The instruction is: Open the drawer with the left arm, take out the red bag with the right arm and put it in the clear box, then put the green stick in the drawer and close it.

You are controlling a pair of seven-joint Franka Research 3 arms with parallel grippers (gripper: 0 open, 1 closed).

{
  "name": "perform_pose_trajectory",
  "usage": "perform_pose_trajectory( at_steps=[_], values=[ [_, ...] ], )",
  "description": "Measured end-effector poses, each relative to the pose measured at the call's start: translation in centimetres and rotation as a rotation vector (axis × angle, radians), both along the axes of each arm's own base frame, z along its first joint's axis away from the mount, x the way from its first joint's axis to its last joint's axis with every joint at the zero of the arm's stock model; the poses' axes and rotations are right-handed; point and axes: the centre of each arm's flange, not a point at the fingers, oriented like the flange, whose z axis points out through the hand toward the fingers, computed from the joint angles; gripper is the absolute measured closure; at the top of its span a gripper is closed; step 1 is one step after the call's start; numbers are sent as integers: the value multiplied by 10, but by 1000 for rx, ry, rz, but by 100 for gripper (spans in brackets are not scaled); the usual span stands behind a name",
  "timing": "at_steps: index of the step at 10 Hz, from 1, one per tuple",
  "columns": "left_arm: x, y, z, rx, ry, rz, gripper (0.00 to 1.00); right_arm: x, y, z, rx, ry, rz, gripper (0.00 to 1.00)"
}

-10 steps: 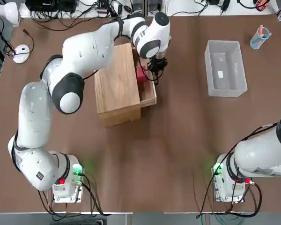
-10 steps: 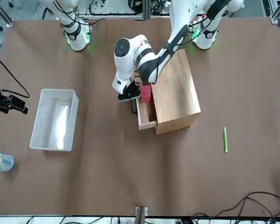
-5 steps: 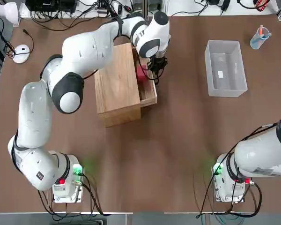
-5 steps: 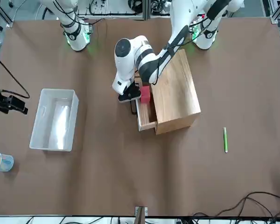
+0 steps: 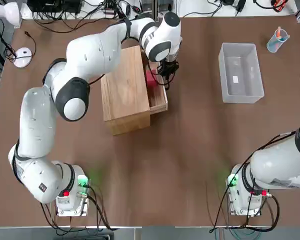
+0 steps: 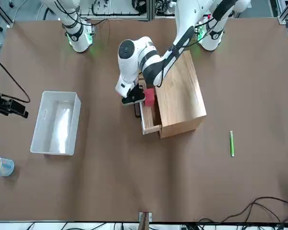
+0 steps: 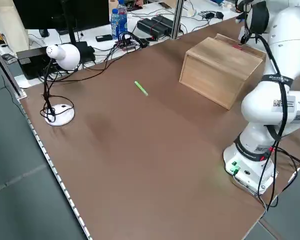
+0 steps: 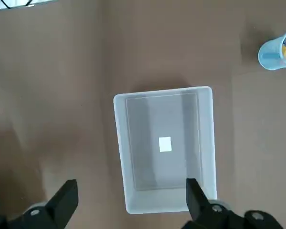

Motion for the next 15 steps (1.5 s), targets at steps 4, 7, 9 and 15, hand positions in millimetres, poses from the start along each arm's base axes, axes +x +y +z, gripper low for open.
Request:
perform_pose_trajectory(
  at_steps=[4,7,9,15],
  values=[
    [0,-1,1,-10,-5,1,88,3,30,-5,5,10,-32,0],
    [1,-3,1,-26,-12,5,76,7,80,-15,7,25,-105,0],
    [1,-3,1,-29,-14,5,76,9,97,-23,22,46,-164,0],
    [17,-23,7,-267,-129,1,26,15,131,-44,23,68,-230,0]
  ],
)
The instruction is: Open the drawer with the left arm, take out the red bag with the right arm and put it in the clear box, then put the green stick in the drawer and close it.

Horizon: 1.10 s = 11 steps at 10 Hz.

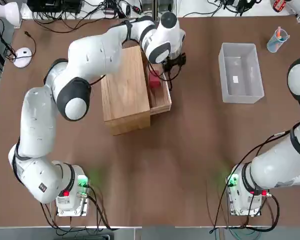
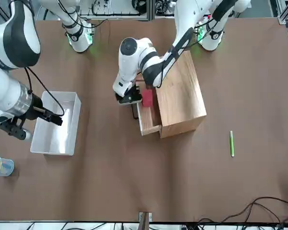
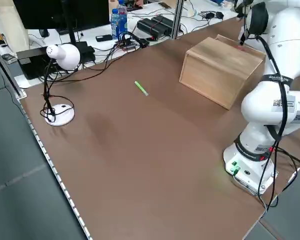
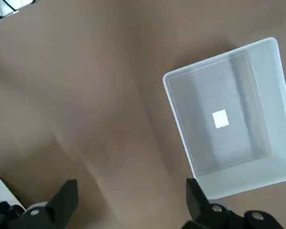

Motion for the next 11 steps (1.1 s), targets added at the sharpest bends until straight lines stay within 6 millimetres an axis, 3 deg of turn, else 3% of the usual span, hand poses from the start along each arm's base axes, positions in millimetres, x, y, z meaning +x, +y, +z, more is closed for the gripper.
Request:
perform_pose_trajectory(
  at_steps=[3,6,7,8,11],
  values=[
    [8,-4,-18,-61,-17,1,24,3,1,-9,-1,13,0,0],
    [12,-4,-2,-67,-25,7,21,1,13,-10,-2,21,-63,0],
    [15,-1,12,-55,-19,18,19,0,24,-10,-4,23,-90,0],
    [24,11,39,-43,-19,43,14,-2,33,-9,-5,22,-105,0],
    [64,104,132,150,15,151,0,-2,36,-9,19,28,-132,0]
  ],
)
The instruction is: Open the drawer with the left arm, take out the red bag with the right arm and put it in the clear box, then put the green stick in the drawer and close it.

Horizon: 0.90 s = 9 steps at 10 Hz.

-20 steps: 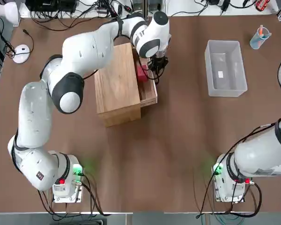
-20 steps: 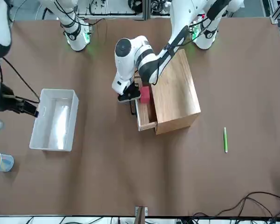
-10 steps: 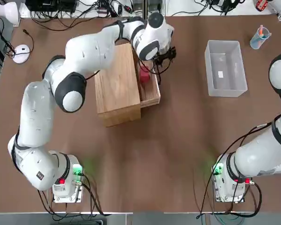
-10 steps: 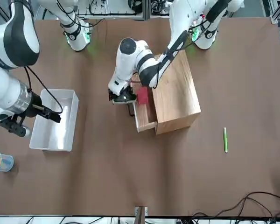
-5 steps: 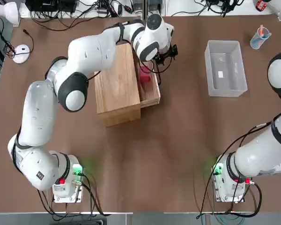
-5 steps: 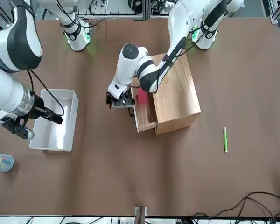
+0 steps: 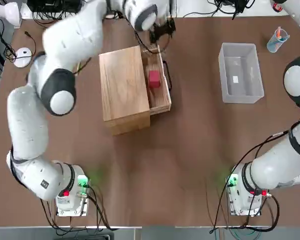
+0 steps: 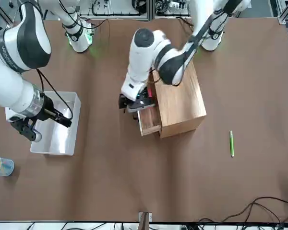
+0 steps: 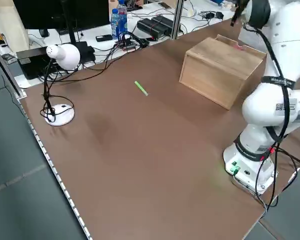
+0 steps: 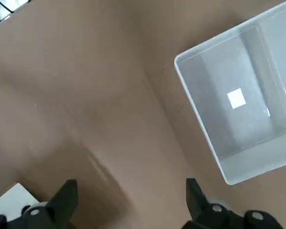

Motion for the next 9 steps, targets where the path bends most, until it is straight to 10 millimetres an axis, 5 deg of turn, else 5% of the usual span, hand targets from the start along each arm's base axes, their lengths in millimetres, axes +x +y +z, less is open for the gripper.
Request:
perform_pose_trajectory(
  at_steps=[3,6,9],
  values=[
    [39,95,38,98,0,4,0,-5,33,-1,25,15,-157,0],
    [90,202,20,138,63,-91,0,-29,127,-23,21,25,-235,0],
    [140,344,-12,108,140,-171,2,-69,226,-55,32,26,-460,0]
  ],
)
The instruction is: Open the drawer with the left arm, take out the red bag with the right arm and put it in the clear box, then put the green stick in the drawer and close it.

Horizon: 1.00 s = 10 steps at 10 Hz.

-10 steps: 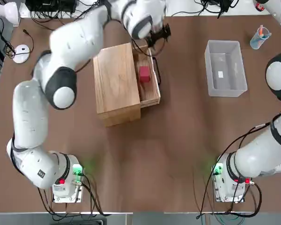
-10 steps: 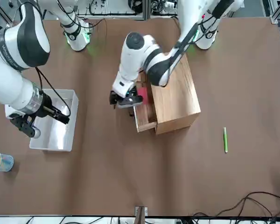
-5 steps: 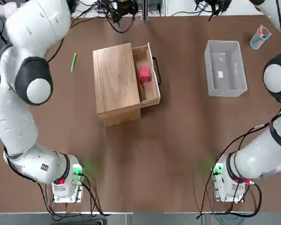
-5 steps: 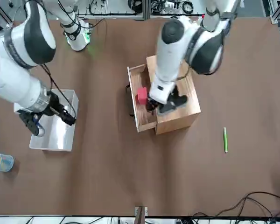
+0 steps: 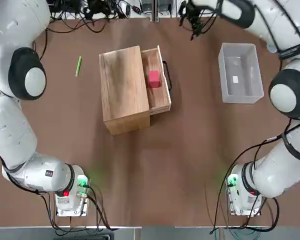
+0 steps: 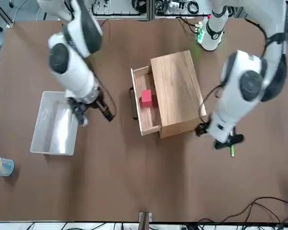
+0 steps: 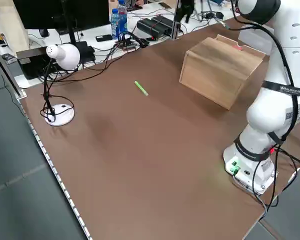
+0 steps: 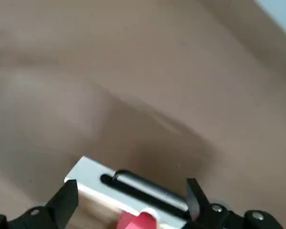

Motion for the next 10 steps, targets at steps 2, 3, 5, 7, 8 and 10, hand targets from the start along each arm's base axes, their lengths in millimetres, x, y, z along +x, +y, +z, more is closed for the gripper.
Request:
perform_pose_trajectory(
  at_steps=[2,3,5,7,8,10],
  values=[
    [13,75,-30,-4,6,-61,3,-42,77,-39,-10,43,-185,0],
    [16,99,-52,7,4,-79,3,-57,102,-57,-18,60,-257,0],
    [24,147,-101,26,10,-106,3,-76,132,-87,-36,87,-330,0],
    [30,195,-157,36,22,-132,4,-89,146,-103,-52,103,-355,0],
    [30,212,-180,40,19,-147,4,-93,151,-109,-57,109,-376,0],
    [20,228,-218,50,-4,-153,4,-103,163,-122,-73,124,-408,0]
  ],
)
